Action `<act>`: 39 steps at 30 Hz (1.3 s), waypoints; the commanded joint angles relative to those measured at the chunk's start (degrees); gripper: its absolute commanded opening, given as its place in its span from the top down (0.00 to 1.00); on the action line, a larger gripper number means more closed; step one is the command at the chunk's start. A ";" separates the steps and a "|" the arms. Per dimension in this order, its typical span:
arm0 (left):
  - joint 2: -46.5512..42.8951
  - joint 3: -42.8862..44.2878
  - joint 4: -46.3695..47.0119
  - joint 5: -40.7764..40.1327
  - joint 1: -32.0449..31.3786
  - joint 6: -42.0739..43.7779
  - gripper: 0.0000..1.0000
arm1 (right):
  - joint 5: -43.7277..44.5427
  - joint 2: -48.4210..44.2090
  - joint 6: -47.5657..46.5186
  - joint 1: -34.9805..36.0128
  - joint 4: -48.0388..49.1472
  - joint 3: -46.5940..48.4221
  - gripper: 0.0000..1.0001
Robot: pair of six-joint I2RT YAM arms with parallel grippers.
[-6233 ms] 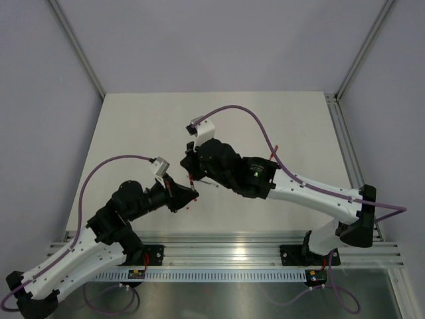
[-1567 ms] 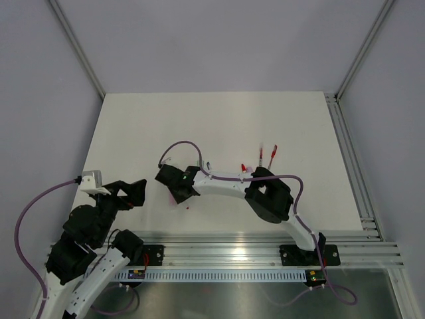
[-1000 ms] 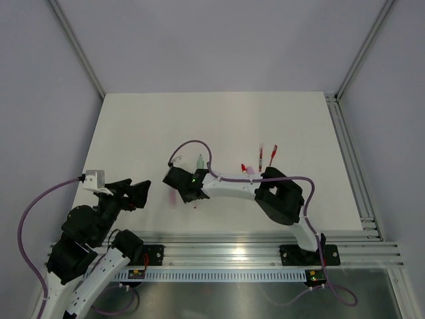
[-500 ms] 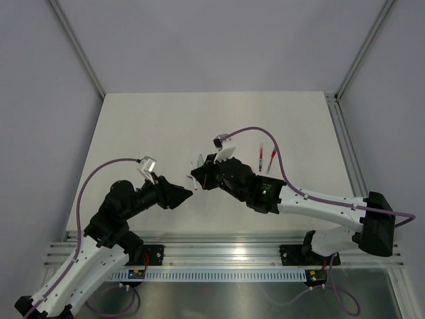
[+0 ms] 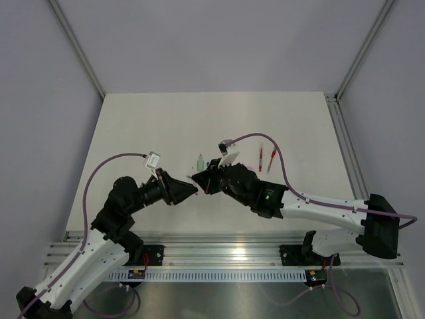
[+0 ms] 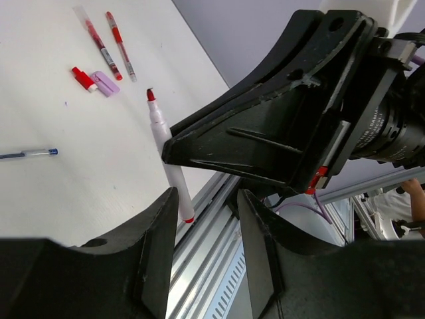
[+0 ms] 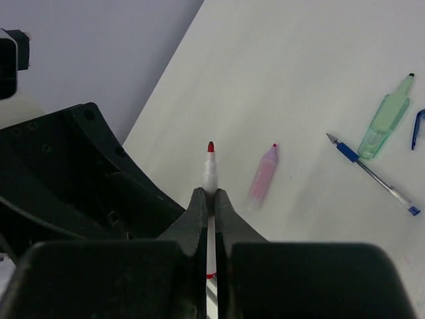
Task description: Insert the pens into the pen caps
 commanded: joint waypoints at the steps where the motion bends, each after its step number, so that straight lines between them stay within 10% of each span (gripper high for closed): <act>1: 0.84 0.45 2.94 1.17 0.06 0.04 0.57 | 0.06 -2.69 1.79 0.19 5.26 -0.26 1.00; 12: 4.00 1.86 4.42 0.90 0.06 2.68 0.58 | -1.35 -2.52 2.94 0.54 5.79 -0.96 1.00; 23: 2.34 0.54 3.65 -0.59 0.06 5.05 1.00 | -2.22 -0.94 3.99 0.54 2.45 -0.79 1.00; 31: -3.20 6.15 -10.39 -6.56 0.06 10.14 1.00 | -2.57 -2.94 1.62 -1.12 -12.58 4.84 0.55; 39: -9.61 17.59 -29.83 -18.08 0.06 20.86 1.00 | -12.59 -6.58 1.71 -16.49 -20.13 -1.75 0.73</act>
